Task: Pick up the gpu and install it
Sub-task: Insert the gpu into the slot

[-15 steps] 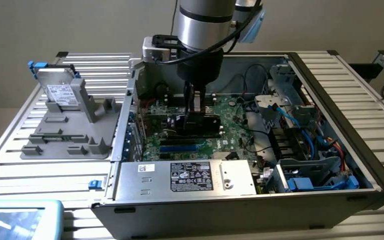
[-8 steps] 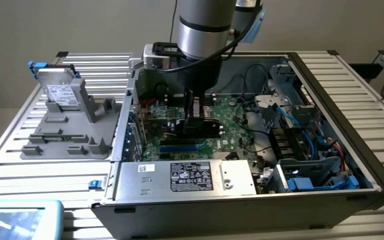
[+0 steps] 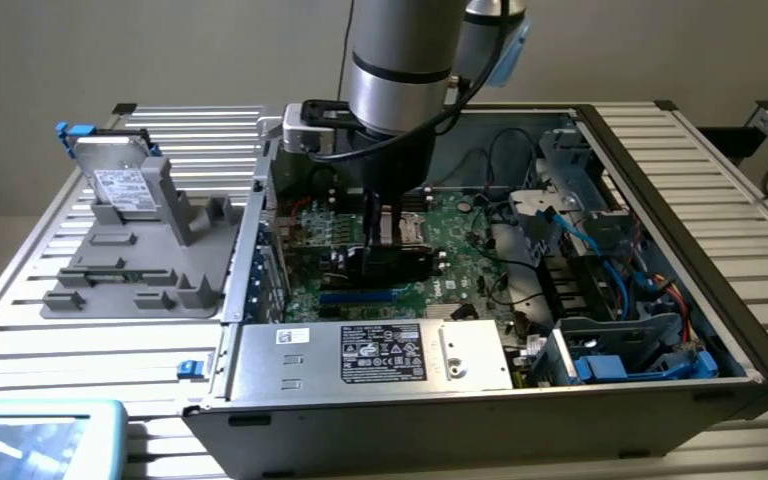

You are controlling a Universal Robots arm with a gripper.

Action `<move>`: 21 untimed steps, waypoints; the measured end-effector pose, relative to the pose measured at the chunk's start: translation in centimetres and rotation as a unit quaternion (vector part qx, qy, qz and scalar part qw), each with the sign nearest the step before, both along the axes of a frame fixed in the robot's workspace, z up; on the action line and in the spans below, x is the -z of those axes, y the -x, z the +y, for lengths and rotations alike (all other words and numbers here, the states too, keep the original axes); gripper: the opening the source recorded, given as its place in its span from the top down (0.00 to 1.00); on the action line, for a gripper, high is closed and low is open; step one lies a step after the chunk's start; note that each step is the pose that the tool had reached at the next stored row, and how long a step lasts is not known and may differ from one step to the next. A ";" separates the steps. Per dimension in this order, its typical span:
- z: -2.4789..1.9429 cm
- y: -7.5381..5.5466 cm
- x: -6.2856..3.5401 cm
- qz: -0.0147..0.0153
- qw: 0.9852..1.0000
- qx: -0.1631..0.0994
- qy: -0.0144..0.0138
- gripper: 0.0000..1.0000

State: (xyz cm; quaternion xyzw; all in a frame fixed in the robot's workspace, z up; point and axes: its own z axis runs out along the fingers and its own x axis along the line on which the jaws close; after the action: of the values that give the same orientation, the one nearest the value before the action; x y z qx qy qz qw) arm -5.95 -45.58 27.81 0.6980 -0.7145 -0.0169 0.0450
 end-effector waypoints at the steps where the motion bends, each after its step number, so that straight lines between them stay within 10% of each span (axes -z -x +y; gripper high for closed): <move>1: 0.00 0.0 0.00 0.000 1.000 0.000 0.000 0.72; 21: 0.40 0.6 1.30 0.000 1.000 0.000 0.000 0.72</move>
State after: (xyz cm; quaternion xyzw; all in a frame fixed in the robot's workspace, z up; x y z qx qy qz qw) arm -6.54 -45.17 26.51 0.6980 -0.7145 -0.0169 0.0457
